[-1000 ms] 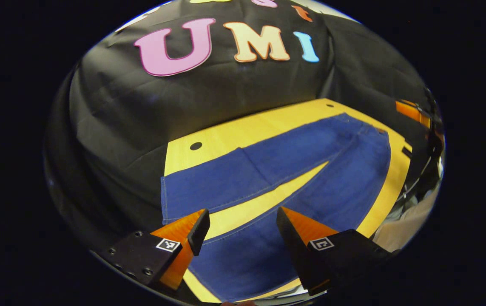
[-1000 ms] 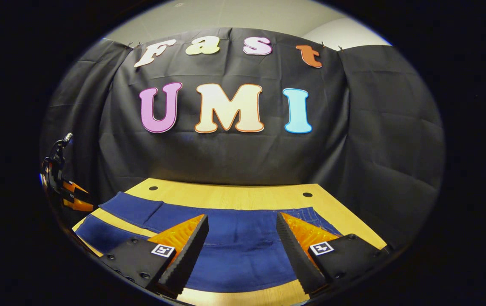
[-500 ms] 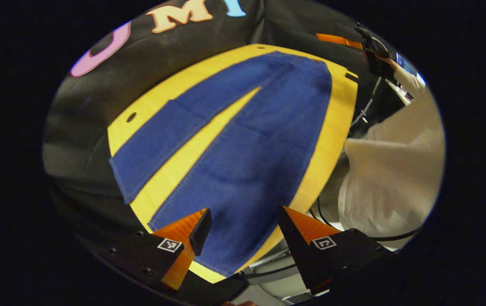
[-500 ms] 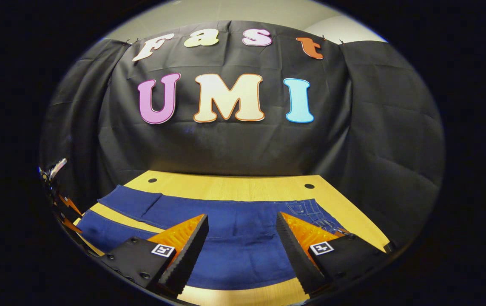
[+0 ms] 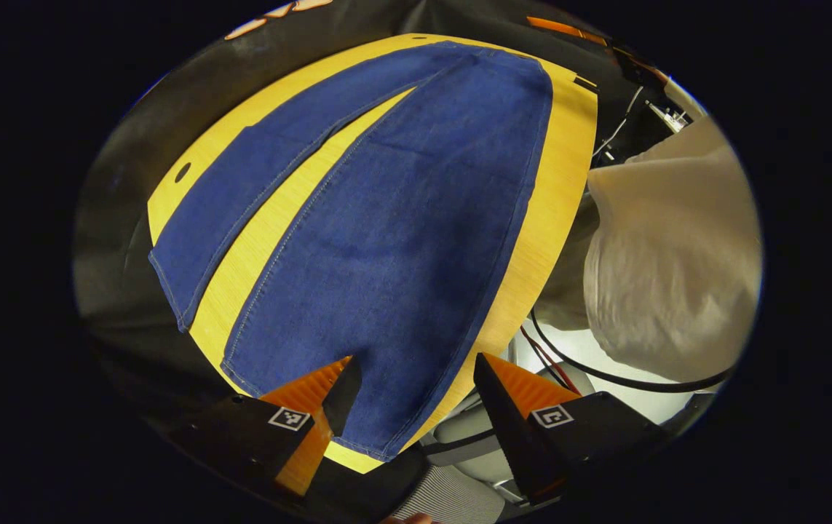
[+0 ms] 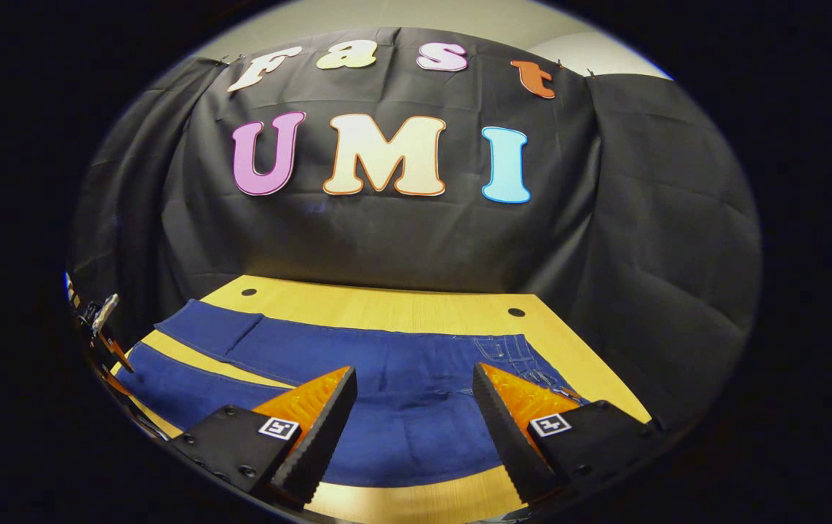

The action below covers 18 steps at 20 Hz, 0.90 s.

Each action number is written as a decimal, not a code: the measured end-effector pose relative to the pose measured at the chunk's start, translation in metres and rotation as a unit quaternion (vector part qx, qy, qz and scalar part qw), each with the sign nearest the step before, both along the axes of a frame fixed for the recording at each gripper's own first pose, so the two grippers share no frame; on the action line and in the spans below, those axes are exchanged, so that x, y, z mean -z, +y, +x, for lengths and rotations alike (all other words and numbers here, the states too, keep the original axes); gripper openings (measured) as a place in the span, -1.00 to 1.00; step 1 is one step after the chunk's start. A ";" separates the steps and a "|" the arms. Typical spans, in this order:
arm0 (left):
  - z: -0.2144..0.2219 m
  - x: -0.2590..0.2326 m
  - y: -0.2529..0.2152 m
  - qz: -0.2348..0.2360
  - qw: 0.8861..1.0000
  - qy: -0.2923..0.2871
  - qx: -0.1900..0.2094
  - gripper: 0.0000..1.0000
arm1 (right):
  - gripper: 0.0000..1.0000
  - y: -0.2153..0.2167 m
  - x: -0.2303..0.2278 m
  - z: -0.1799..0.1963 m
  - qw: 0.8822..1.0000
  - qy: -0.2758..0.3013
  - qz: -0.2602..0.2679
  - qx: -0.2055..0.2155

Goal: Grasp the waist and the cuffs of the jeans and fold them to make the two legs overlap; first hold the waist and fold one-third of the jeans toward the cuffs, then hold the cuffs and fold the remaining one-third in the same direction to finish folding.

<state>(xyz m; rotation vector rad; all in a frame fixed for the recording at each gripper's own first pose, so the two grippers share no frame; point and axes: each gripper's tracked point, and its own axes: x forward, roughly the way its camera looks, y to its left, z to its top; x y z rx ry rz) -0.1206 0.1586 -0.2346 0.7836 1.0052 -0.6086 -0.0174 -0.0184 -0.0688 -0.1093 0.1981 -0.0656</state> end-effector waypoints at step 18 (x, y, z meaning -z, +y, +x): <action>-0.008 0.029 0.017 0.074 0.996 0.051 0.026 0.84 | 0.98 0.015 0.026 -0.018 0.999 0.030 -0.002 -0.010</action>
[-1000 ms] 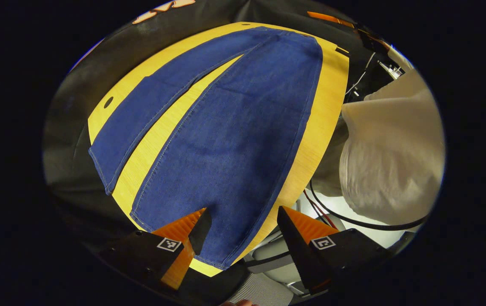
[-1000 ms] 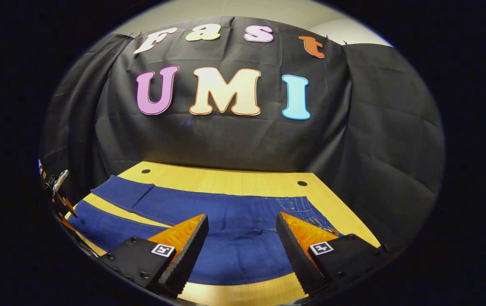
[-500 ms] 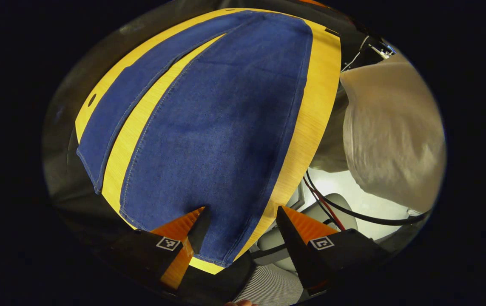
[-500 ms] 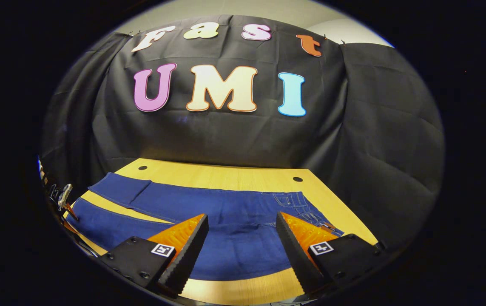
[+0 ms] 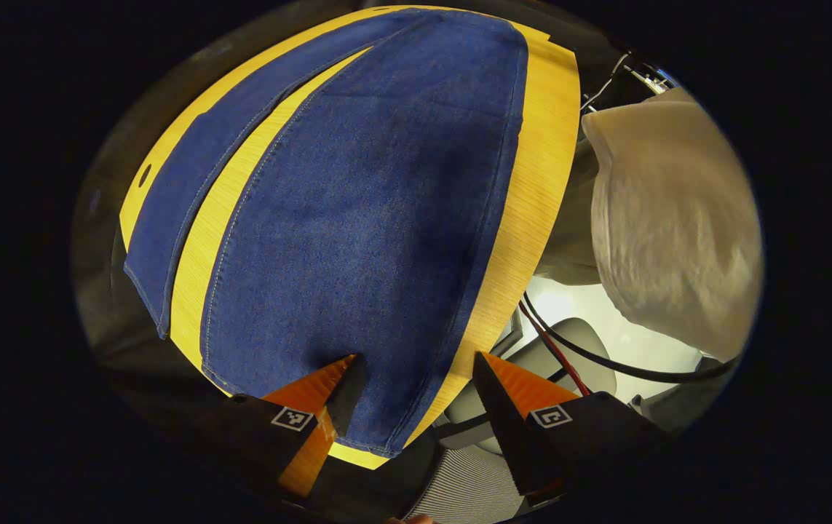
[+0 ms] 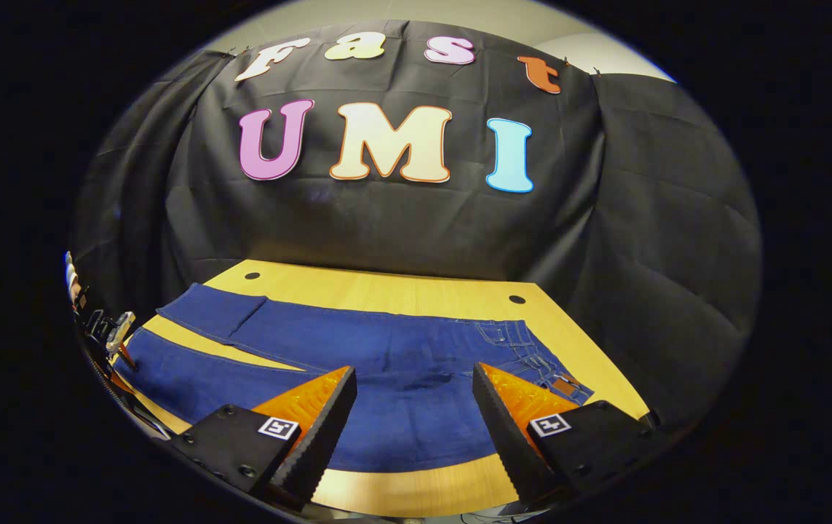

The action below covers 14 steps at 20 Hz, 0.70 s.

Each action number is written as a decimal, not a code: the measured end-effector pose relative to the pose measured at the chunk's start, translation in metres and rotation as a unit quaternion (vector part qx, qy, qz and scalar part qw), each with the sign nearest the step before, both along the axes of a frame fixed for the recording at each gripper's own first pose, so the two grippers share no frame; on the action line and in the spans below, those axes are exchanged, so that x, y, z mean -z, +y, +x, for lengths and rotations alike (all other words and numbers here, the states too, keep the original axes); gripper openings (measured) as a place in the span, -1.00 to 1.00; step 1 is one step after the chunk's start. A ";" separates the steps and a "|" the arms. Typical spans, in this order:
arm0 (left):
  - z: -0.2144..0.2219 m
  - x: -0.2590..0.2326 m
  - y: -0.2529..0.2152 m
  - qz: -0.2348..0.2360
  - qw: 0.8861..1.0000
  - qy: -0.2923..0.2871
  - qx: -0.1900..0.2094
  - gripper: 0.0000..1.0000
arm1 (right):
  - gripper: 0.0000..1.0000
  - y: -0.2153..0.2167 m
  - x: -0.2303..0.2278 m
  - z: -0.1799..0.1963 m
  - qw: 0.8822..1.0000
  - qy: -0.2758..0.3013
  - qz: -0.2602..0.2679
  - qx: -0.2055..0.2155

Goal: Grasp the waist and the cuffs of the jeans and fold them to make the two legs overlap; first hold the waist and fold one-third of the jeans toward the cuffs, then hold the cuffs and fold the remaining one-third in the same direction to finish folding.

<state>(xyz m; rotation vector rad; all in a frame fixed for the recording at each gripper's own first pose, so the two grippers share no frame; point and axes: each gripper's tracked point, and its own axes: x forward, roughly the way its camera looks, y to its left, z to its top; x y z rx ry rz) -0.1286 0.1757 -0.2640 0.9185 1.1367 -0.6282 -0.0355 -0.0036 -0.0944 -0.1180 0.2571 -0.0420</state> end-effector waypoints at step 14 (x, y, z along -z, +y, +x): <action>0.016 -0.005 0.004 -0.005 0.998 0.034 -0.060 0.29 | 0.98 0.028 0.021 0.007 0.999 0.021 0.029 -0.028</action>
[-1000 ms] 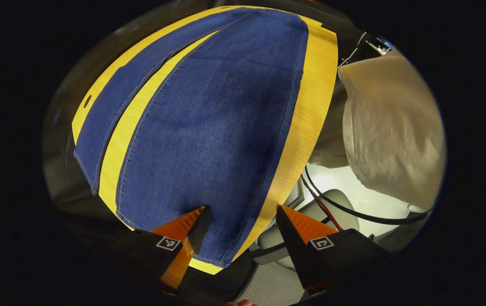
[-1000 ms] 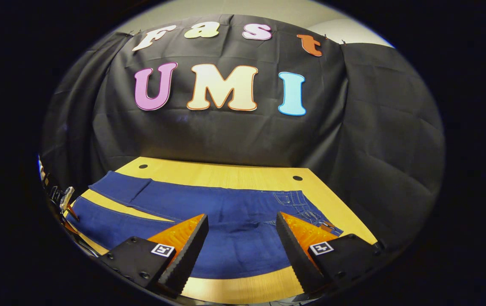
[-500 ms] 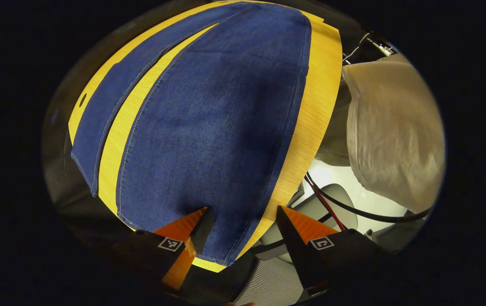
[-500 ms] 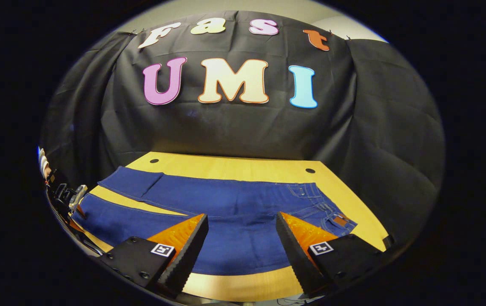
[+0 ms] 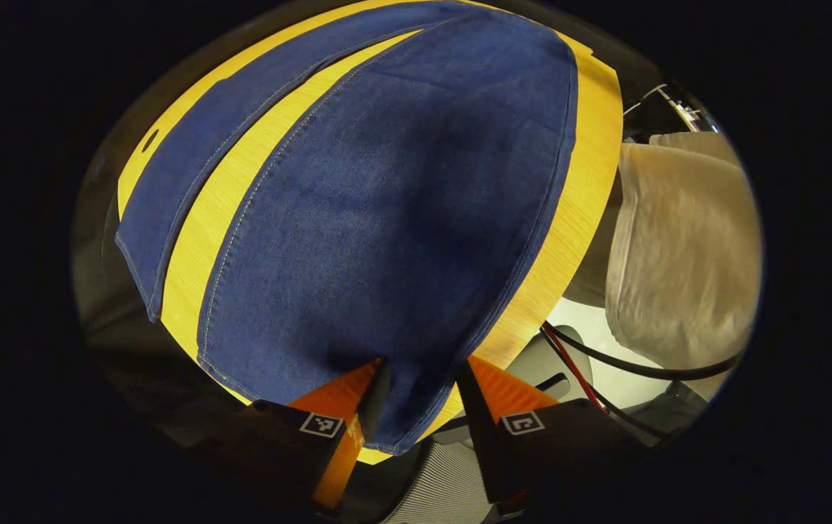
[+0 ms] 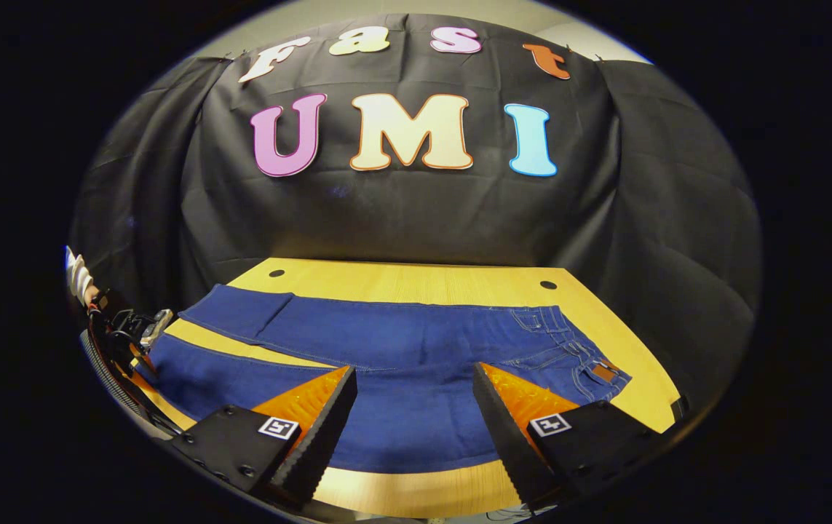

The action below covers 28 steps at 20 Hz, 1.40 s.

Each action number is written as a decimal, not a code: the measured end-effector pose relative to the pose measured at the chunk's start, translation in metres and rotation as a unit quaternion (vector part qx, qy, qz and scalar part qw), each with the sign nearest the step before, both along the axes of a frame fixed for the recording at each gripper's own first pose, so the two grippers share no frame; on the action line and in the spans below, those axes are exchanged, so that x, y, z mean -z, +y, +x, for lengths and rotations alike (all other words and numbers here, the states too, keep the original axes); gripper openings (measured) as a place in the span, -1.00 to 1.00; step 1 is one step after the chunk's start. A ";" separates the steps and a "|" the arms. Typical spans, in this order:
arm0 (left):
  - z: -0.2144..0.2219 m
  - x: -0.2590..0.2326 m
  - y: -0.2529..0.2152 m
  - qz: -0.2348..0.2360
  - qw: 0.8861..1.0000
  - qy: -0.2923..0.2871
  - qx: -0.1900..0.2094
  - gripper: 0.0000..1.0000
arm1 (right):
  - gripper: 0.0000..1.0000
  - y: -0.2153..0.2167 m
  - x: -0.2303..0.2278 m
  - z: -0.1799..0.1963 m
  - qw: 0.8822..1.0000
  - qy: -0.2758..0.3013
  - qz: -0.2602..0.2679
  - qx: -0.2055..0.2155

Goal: Grasp the waist and the cuffs of the jeans and fold them to make the two legs overlap; first hold the waist and fold one-third of the jeans toward the cuffs, then hold the cuffs and fold the remaining one-third in the same direction to finish folding.

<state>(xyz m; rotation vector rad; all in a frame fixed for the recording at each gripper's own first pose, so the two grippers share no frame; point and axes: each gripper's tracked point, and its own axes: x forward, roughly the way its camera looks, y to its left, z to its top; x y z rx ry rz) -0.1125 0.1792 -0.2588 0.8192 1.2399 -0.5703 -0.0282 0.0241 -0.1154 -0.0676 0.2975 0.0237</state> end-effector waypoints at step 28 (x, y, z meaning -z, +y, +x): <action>-0.006 -0.002 -0.004 0.023 0.999 0.034 0.024 -0.99 | 1.00 -0.079 0.031 -0.014 0.837 0.373 -0.286 -0.281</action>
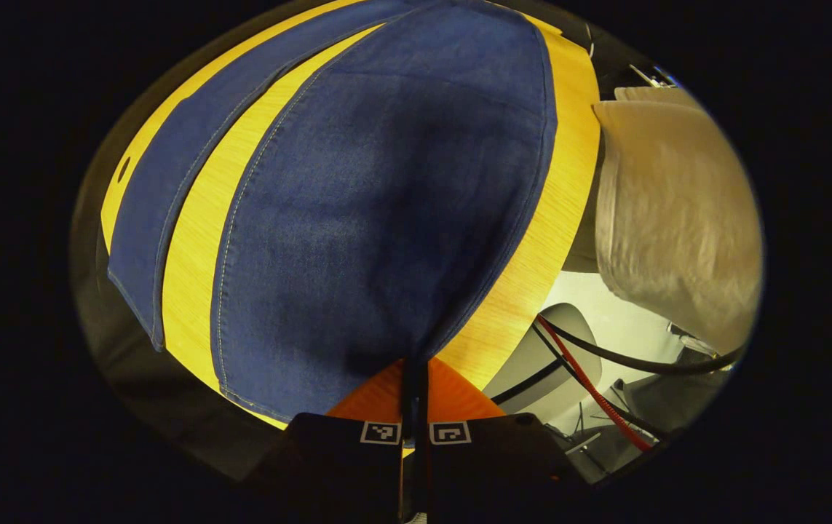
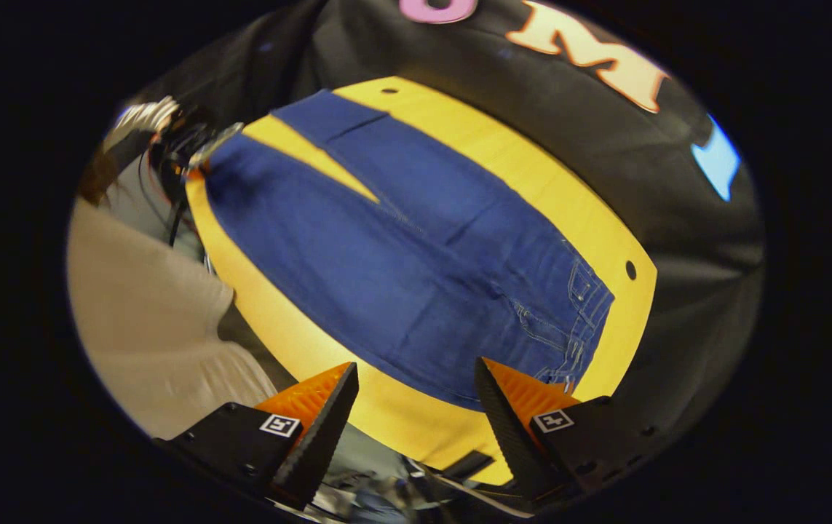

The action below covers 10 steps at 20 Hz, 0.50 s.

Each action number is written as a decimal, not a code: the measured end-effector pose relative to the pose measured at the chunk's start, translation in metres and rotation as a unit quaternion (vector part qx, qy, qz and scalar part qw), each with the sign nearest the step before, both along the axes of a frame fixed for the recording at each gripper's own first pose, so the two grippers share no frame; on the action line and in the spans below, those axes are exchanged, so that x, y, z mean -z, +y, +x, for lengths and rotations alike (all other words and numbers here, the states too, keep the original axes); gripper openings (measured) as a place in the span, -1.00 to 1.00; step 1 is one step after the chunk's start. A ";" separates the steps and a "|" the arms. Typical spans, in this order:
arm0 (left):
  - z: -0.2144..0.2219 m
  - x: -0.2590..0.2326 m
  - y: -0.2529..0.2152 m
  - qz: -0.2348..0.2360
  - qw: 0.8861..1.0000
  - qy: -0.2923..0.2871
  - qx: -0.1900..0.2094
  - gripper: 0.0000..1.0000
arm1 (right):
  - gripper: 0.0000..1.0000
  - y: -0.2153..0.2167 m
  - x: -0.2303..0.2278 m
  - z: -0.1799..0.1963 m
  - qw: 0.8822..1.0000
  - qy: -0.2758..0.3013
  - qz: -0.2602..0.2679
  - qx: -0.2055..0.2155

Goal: Grasp the waist and the cuffs of the jeans and fold them to make the two legs overlap; first hold the waist and fold one-third of the jeans toward the cuffs, then hold the cuffs and fold the remaining one-third in the same direction to finish folding.

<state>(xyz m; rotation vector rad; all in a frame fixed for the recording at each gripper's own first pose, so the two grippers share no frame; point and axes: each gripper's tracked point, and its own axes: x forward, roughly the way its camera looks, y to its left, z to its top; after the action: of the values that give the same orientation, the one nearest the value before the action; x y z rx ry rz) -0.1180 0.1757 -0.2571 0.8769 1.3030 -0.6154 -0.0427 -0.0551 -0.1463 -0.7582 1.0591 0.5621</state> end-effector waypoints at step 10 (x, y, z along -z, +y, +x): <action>-0.004 -0.004 -0.001 0.051 0.996 -0.009 -0.069 -1.00 | 1.00 -0.088 0.095 0.008 0.966 0.140 -0.133 -0.172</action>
<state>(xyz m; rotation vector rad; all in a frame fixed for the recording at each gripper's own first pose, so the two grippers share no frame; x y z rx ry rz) -0.1217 0.1748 -0.2536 0.8658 1.3748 -0.4344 -0.0351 -0.1431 -0.2412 -1.1348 1.2891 0.8518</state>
